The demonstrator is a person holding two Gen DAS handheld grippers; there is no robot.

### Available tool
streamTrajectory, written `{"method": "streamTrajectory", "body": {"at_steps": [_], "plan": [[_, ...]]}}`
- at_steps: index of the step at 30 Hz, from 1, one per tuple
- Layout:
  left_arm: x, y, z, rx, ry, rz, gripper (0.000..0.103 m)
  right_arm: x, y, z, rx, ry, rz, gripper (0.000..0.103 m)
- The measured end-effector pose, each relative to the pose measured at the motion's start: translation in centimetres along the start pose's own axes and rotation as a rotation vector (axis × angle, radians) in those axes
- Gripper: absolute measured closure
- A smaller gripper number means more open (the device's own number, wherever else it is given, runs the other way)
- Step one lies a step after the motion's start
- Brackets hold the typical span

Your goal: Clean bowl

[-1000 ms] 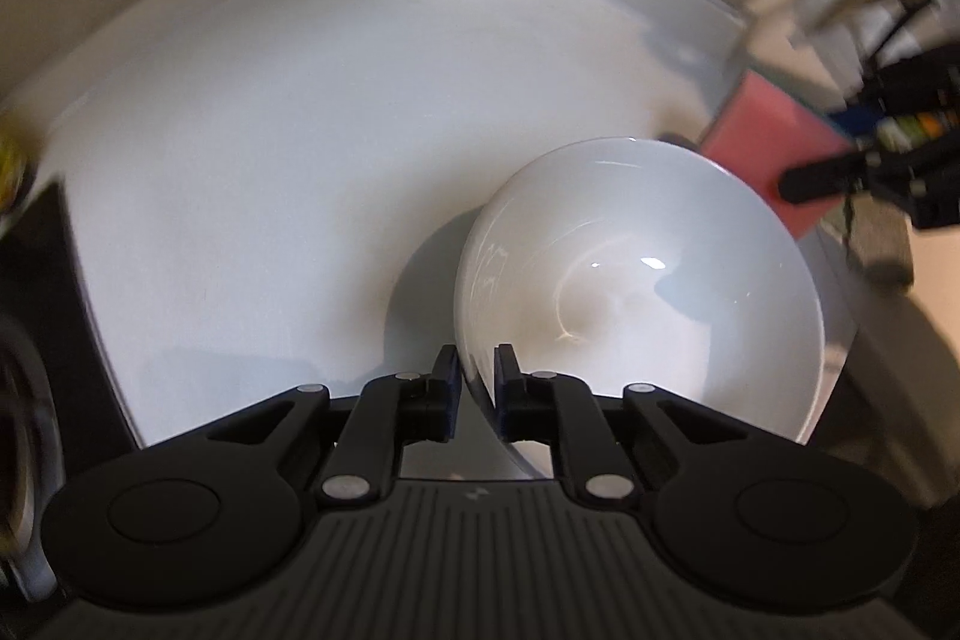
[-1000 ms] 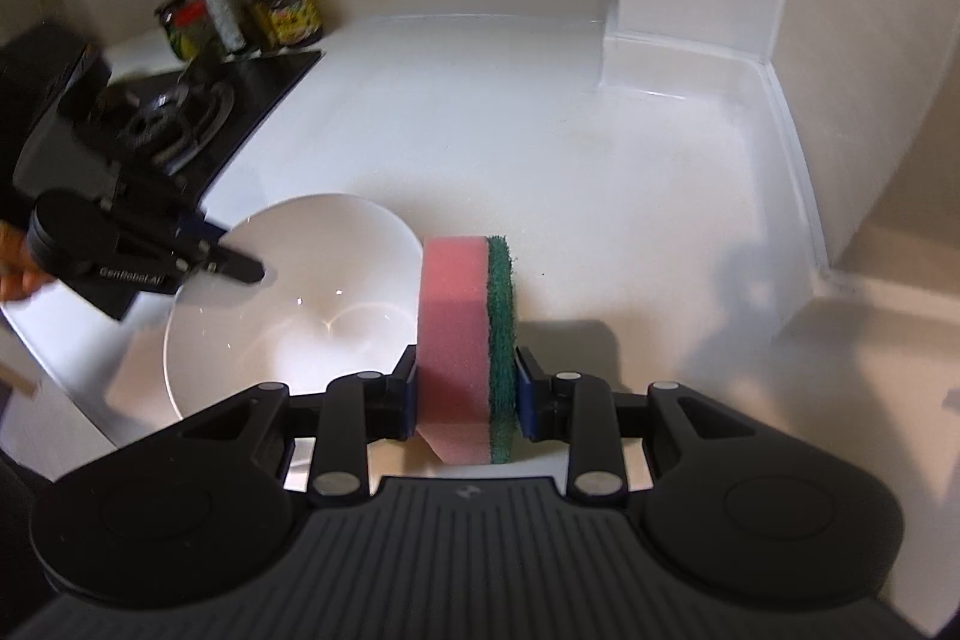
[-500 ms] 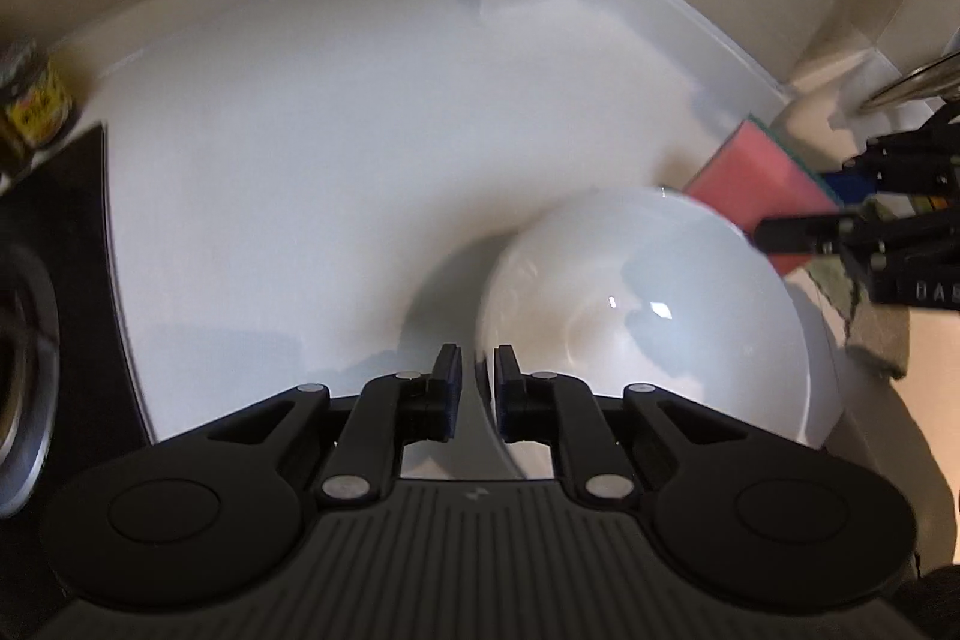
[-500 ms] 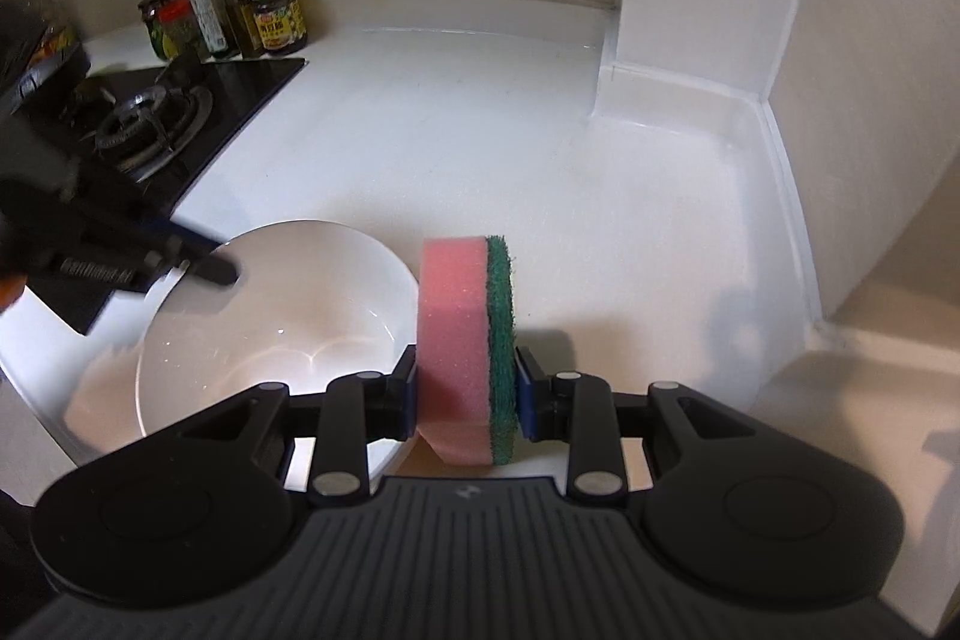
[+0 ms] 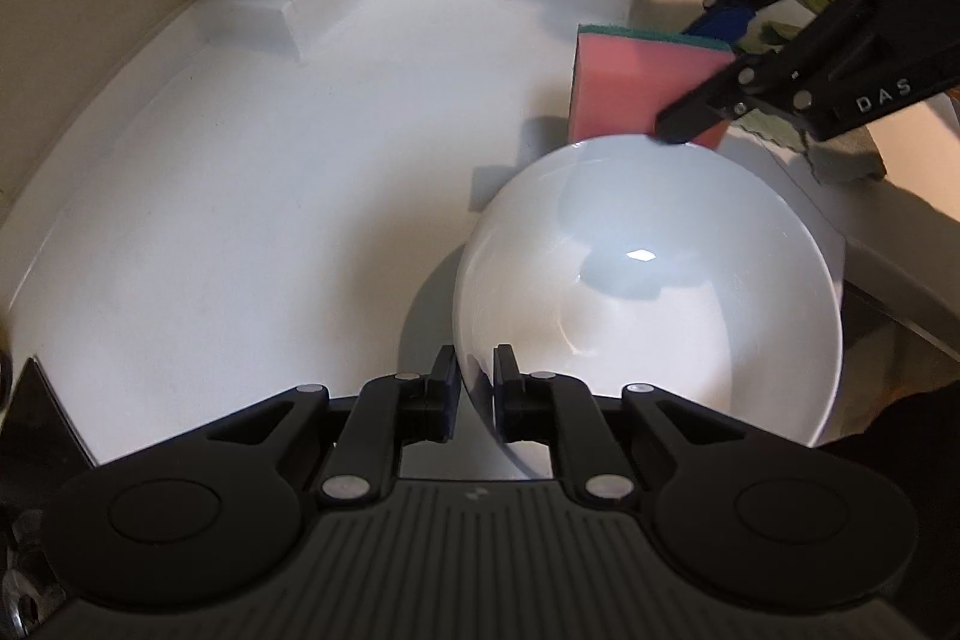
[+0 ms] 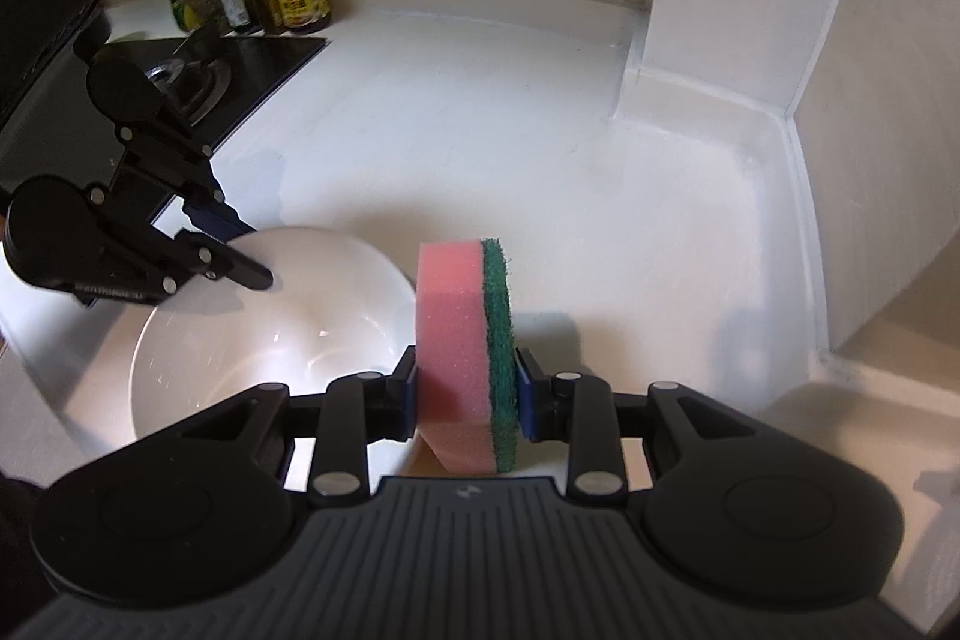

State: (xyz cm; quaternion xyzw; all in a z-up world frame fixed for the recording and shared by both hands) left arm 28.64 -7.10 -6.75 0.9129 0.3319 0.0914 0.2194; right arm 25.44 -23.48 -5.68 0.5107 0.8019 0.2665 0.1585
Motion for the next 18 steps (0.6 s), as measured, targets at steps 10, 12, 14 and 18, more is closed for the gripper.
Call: {"method": "streamTrajectory", "body": {"at_steps": [10, 12, 14, 18], "plan": [[-0.1, -3.8, -1.7, -0.005, 0.048, -0.265, 0.091, 0.0, -2.1, -1.2, -0.041, 0.038, 0.112, 0.076], [-0.1, -3.4, -1.4, 0.003, 0.046, -0.198, 0.093, 0.3, -2.4, -1.5, -0.016, 0.051, 0.068, 0.076], [0.0, -2.5, -0.8, 0.012, 0.026, -0.125, 0.095, 0.4, -2.5, -1.7, 0.014, 0.063, 0.016, 0.076], [-0.5, -0.6, 0.1, 0.017, -0.002, -0.014, 0.096, 0.3, -2.0, -1.5, 0.026, 0.051, -0.009, 0.076]]}}
Point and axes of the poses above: each gripper's, at about its wrist camera, not at the fingertips, and z roughly the way its jaws point, x to its left, y to its top, the point moved 4 cm from there along z, roughly the way its jaws point, and after that the axes turned 4 degrees about -z, right-handed, at the moved point
